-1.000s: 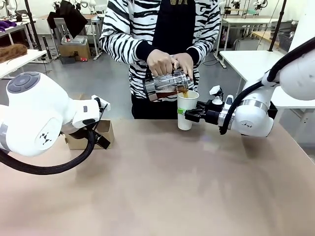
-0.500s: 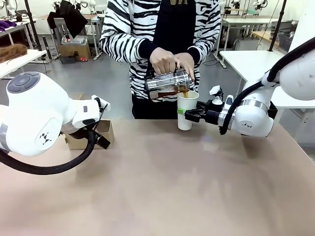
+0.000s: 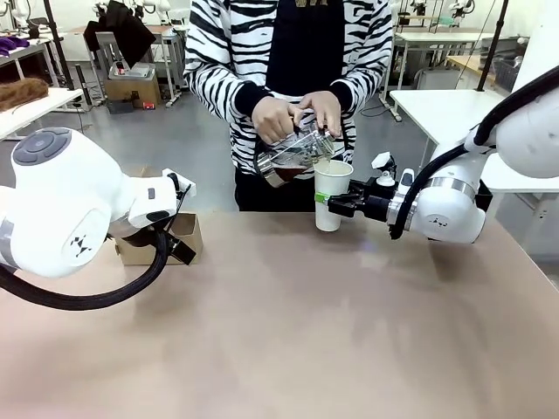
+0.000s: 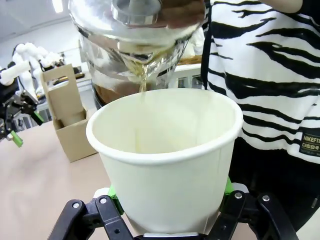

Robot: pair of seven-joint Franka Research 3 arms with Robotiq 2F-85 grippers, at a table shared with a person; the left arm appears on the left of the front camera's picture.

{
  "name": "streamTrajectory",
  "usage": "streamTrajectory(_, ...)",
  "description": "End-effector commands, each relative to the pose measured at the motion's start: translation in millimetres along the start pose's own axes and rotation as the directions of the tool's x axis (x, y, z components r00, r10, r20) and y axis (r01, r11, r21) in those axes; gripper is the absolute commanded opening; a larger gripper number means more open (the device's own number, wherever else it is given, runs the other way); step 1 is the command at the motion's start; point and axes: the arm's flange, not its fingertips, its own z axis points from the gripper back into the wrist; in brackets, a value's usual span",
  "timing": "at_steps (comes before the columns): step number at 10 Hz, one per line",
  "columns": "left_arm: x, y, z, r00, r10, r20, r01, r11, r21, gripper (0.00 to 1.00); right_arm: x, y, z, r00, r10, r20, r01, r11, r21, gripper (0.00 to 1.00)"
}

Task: Pour a drink into a cup and package it in a carrier.
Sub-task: When a person places the Paper Cup Lid on the 600 ml Paper Cup , lift the 600 ml Paper Cup.

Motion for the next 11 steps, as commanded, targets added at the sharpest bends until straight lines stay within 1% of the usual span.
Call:
streamTrajectory(1,-0.1,0.0,0.5,1.000,0.000,0.002,0.000,1.000,-0.002,1.00,4.1,2.0,1.5,1.000,0.003,0.008,-0.003,1.000,-0.003,0.80)
streamTrajectory(11,-0.1,0.0,0.5,1.000,0.000,0.002,0.000,1.000,-0.002,1.00,4.1,2.0,1.5,1.000,0.003,0.008,-0.003,1.000,-0.003,0.80)
